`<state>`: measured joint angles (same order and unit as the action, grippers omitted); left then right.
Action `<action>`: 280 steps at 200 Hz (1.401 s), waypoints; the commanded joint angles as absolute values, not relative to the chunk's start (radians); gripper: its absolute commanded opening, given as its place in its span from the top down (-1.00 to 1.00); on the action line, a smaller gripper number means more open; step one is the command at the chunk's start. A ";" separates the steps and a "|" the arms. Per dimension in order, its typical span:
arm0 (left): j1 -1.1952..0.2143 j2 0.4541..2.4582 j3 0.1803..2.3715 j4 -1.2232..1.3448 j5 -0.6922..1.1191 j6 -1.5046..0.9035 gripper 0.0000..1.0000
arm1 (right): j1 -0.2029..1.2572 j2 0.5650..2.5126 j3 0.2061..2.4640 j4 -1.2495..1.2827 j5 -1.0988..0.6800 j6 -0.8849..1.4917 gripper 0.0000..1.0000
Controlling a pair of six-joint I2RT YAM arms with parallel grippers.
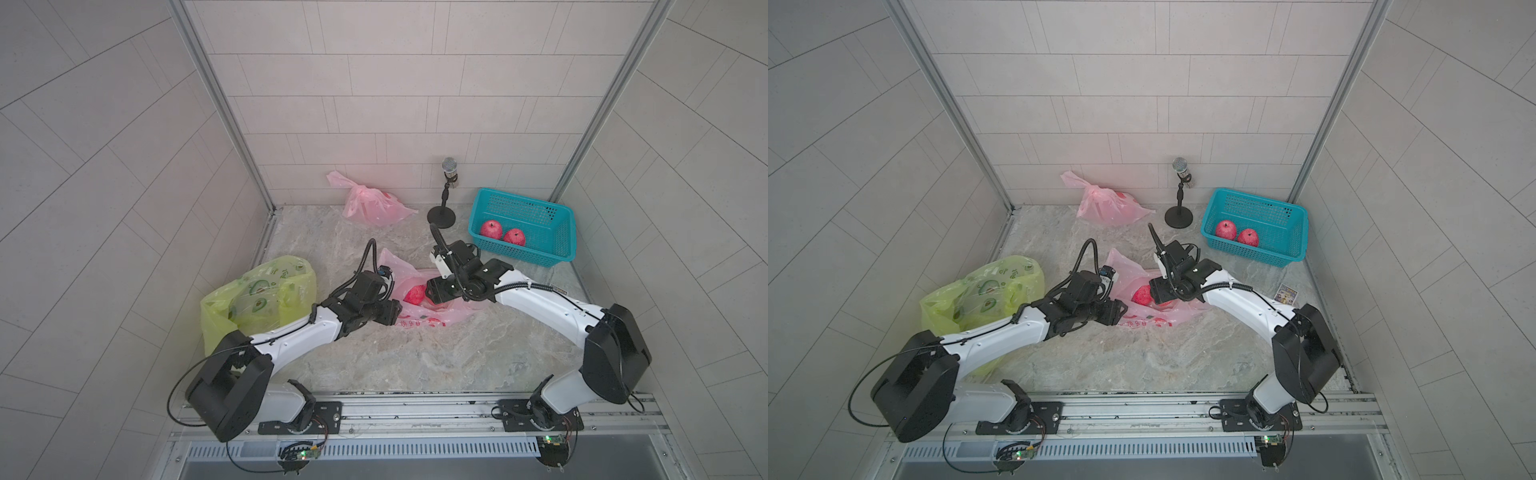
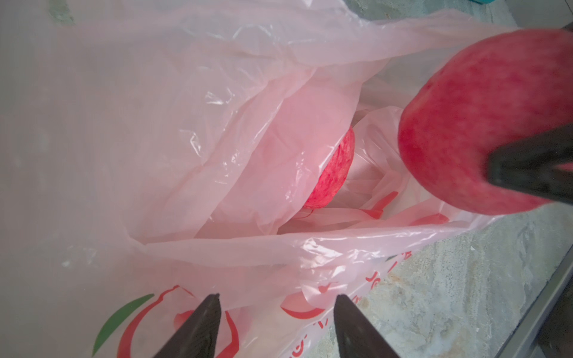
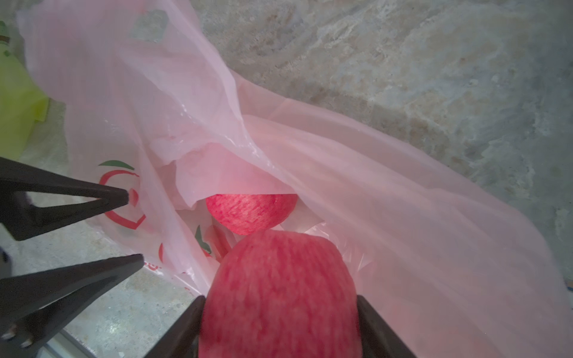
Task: Untie the knot of a plastic bag & take out the apple
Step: Pick up the apple from the plastic bag, then place the apple in the basket.
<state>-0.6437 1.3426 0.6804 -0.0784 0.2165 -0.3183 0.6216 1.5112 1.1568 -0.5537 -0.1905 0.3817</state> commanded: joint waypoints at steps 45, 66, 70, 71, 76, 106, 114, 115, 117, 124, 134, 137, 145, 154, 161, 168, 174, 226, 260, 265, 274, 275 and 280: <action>-0.646 1.312 0.743 -0.079 0.181 -0.315 -0.28 | 0.538 1.405 1.287 -0.590 -0.231 0.394 -0.27; -0.643 1.290 0.761 -0.080 0.169 -0.310 -0.29 | 0.451 1.431 1.344 -0.588 -0.232 0.377 -0.27; -0.642 1.287 0.765 -0.080 0.167 -0.309 -0.29 | 0.432 1.439 1.356 -0.589 -0.236 0.374 -0.27; -0.643 1.286 0.765 -0.081 0.166 -0.308 -0.29 | 0.427 1.441 1.360 -0.589 -0.237 0.373 -0.28; -0.640 1.281 0.770 -0.082 0.166 -0.305 -0.29 | 0.404 1.452 1.376 -0.590 -0.240 0.368 -0.28; -0.626 1.266 0.831 -0.127 0.181 -0.288 -0.32 | 0.247 1.522 1.471 -0.571 -0.244 0.356 -0.29; -0.625 1.264 0.844 -0.138 0.188 -0.287 -0.32 | 0.217 1.538 1.491 -0.564 -0.231 0.349 -0.29; -0.624 1.262 0.845 -0.140 0.188 -0.287 -0.32 | 0.214 1.541 1.494 -0.563 -0.230 0.349 -0.29; -0.623 1.262 0.850 -0.143 0.190 -0.288 -0.32 | 0.201 1.548 1.501 -0.560 -0.224 0.346 -0.29; -0.624 1.261 0.858 -0.148 0.197 -0.287 -0.32 | 0.176 1.567 1.517 -0.557 -0.217 0.340 -0.29; -0.623 1.258 0.865 -0.156 0.207 -0.287 -0.32 | 0.133 1.602 1.548 -0.558 -0.216 0.339 -0.30; -0.623 1.258 0.867 -0.158 0.209 -0.287 -0.33 | 0.120 1.611 1.556 -0.558 -0.215 0.339 -0.30; -0.623 1.255 0.872 -0.166 0.213 -0.286 -0.33 | 0.089 1.635 1.572 -0.556 -0.208 0.342 -0.30; -0.623 1.250 0.877 -0.179 0.211 -0.283 -0.33 | 0.057 1.654 1.588 -0.552 -0.186 0.339 -0.30; -0.622 1.246 0.876 -0.186 0.208 -0.281 -0.33 | 0.034 1.668 1.595 -0.548 -0.164 0.335 -0.30; -0.620 1.241 0.875 -0.192 0.208 -0.280 -0.34 | 0.010 1.680 1.601 -0.544 -0.143 0.329 -0.30; -0.617 1.238 0.874 -0.197 0.206 -0.279 -0.33 | -0.011 1.692 1.605 -0.542 -0.129 0.330 -0.30; -0.598 1.247 0.871 -0.196 0.219 -0.290 -0.34 | -0.157 1.762 1.616 -0.536 -0.075 0.308 -0.31; -0.572 1.277 0.883 -0.195 0.242 -0.287 -0.34 | -0.233 1.817 1.600 -0.516 -0.063 0.302 -0.32; -0.567 1.281 0.885 -0.194 0.243 -0.287 -0.34 | -0.242 1.827 1.597 -0.514 -0.063 0.303 -0.32; -0.561 1.288 0.888 -0.192 0.250 -0.288 -0.34 | -0.255 1.843 1.597 -0.511 -0.061 0.304 -0.32; -0.560 1.289 0.889 -0.192 0.250 -0.287 -0.34 | -0.256 1.845 1.597 -0.510 -0.060 0.305 -0.32; -0.556 1.291 0.892 -0.192 0.253 -0.286 -0.34 | -0.263 1.856 1.595 -0.506 -0.058 0.308 -0.32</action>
